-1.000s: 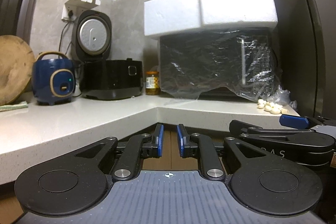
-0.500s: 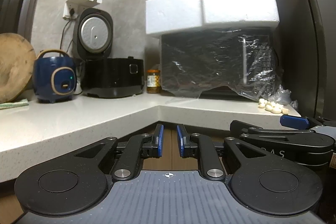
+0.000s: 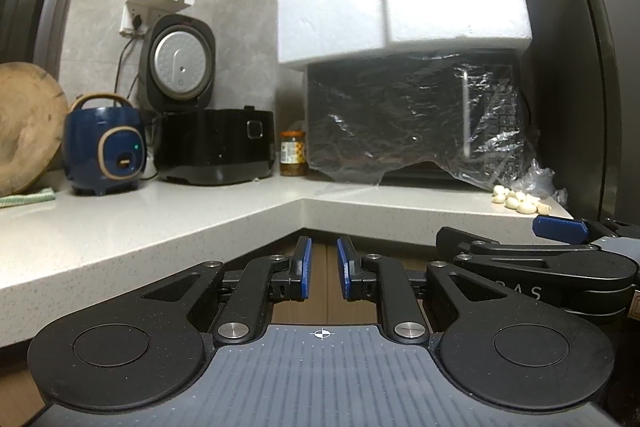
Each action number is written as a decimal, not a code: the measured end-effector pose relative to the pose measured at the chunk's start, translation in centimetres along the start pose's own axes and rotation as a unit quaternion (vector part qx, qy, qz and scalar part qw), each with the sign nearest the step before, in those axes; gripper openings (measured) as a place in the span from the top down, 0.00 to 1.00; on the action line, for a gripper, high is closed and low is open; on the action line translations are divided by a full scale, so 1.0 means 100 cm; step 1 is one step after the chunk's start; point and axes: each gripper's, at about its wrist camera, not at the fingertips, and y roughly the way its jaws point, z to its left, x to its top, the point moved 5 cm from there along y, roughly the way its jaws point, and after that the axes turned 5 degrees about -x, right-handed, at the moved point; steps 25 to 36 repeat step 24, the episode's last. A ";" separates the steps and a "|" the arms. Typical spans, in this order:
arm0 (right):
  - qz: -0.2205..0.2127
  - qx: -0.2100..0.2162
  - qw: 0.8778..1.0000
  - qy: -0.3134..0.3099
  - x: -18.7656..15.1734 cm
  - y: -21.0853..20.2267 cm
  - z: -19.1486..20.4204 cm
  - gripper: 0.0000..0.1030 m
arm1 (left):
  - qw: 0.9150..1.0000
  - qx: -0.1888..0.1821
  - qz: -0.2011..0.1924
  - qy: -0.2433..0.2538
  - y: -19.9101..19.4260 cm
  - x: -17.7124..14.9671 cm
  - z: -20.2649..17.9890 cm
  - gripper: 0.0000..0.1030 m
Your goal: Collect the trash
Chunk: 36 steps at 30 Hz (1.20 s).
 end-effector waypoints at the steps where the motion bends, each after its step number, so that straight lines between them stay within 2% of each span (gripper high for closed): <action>1: 0.000 0.001 1.000 0.000 0.000 0.000 0.000 0.02 | 1.000 0.000 0.001 0.000 0.000 0.000 0.000 0.82; 18: -0.005 0.006 1.000 0.000 0.000 -0.002 0.003 0.02 | 1.000 0.002 0.008 -0.001 0.003 -0.002 0.003 0.82; 21: -0.024 0.027 0.999 0.009 0.000 -0.003 0.001 0.02 | 1.000 0.000 0.013 -0.003 0.009 -0.004 0.007 0.83; 24: -0.028 0.060 0.998 0.005 0.009 0.005 0.000 0.01 | 0.999 -0.002 0.035 -0.018 0.024 -0.003 0.021 0.82; 36: -0.028 0.060 0.998 0.005 0.009 0.005 0.000 0.01 | 0.999 -0.002 0.035 -0.018 0.024 -0.003 0.021 0.82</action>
